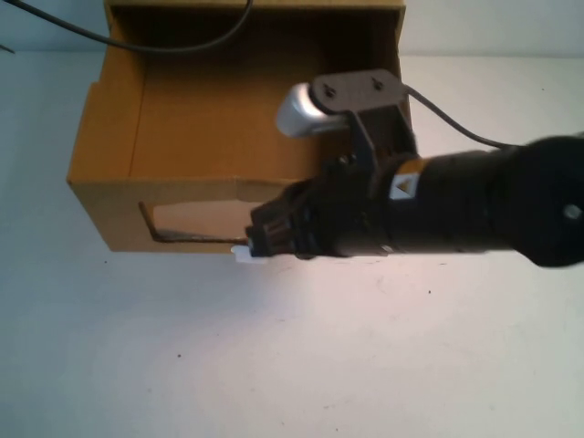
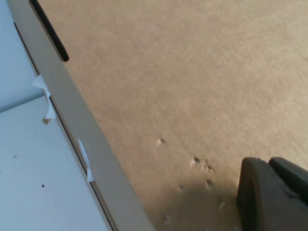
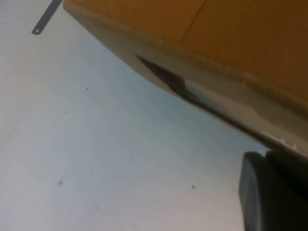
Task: Close the shoe box
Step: Close the shoe box with your right arm
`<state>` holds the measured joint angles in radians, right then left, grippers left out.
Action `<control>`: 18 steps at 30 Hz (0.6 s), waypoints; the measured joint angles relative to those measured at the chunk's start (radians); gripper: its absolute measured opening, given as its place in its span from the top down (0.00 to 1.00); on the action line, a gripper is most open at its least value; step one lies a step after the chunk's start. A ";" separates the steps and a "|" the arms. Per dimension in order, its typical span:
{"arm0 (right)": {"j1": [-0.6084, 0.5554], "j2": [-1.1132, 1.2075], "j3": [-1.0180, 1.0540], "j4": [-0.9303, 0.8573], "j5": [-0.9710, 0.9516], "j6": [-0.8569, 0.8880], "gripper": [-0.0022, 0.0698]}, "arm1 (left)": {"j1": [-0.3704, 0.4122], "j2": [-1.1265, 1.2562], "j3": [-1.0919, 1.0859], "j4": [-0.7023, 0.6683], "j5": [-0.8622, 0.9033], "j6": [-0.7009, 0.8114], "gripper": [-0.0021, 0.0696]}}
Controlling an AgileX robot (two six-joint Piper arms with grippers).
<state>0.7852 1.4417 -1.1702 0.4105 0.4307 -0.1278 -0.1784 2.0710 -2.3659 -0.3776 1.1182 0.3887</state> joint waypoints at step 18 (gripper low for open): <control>-0.057 0.152 -0.211 -0.030 -0.002 -0.002 0.99 | 0.000 0.000 0.000 -0.004 0.001 0.000 0.97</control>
<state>0.7284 1.5934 -1.3812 0.3803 0.4289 -0.1297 -0.1784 2.0710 -2.3659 -0.3811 1.1190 0.3887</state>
